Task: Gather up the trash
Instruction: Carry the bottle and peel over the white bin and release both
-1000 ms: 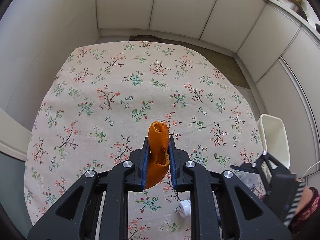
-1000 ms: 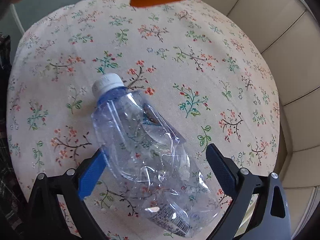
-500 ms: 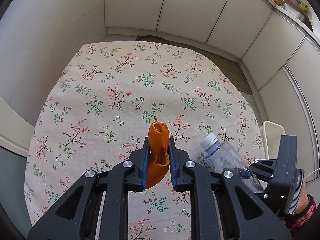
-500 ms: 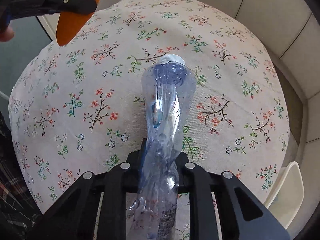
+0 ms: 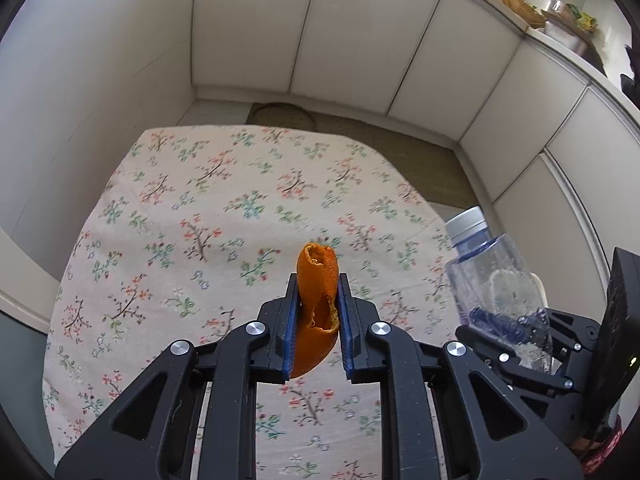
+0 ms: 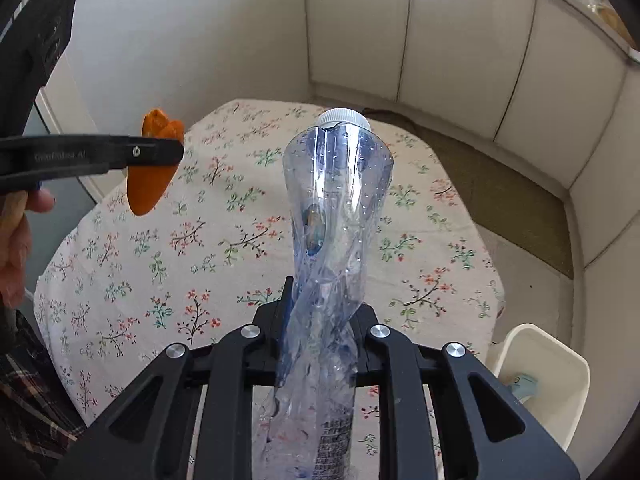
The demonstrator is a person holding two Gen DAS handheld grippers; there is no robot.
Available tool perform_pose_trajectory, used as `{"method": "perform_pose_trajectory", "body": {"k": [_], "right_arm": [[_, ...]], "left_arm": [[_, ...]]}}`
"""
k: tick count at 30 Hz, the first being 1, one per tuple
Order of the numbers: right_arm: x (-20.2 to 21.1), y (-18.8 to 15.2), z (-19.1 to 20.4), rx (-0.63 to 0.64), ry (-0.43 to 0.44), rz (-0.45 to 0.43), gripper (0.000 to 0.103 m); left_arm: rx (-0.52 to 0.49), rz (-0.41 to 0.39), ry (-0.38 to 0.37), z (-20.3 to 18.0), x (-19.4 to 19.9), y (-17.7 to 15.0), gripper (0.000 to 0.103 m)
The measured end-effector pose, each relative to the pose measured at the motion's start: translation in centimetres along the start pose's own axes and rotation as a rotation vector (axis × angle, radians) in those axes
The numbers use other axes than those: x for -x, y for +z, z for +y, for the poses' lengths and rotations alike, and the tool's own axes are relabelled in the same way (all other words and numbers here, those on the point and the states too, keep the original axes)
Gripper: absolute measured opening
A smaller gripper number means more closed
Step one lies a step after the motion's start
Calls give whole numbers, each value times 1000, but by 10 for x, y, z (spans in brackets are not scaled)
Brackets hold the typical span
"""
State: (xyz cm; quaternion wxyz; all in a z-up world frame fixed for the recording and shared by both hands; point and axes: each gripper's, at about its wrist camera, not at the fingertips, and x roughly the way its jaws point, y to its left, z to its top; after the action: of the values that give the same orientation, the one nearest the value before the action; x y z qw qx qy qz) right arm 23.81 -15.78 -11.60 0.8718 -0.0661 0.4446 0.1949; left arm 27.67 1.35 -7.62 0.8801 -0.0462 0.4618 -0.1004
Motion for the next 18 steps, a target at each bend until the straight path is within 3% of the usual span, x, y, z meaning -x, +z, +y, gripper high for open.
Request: {"method": "perform_pose_trajectory", "body": {"k": [11,18], "right_arm": [[57,-8,-58,-158,-193,-144,19],[77,-30,-108,-332,-366,-172,19]], "left_arm": [[-58,-36,-67,-56,6,3,17],[-94,-34,-101,-93,-1,1,17]]}}
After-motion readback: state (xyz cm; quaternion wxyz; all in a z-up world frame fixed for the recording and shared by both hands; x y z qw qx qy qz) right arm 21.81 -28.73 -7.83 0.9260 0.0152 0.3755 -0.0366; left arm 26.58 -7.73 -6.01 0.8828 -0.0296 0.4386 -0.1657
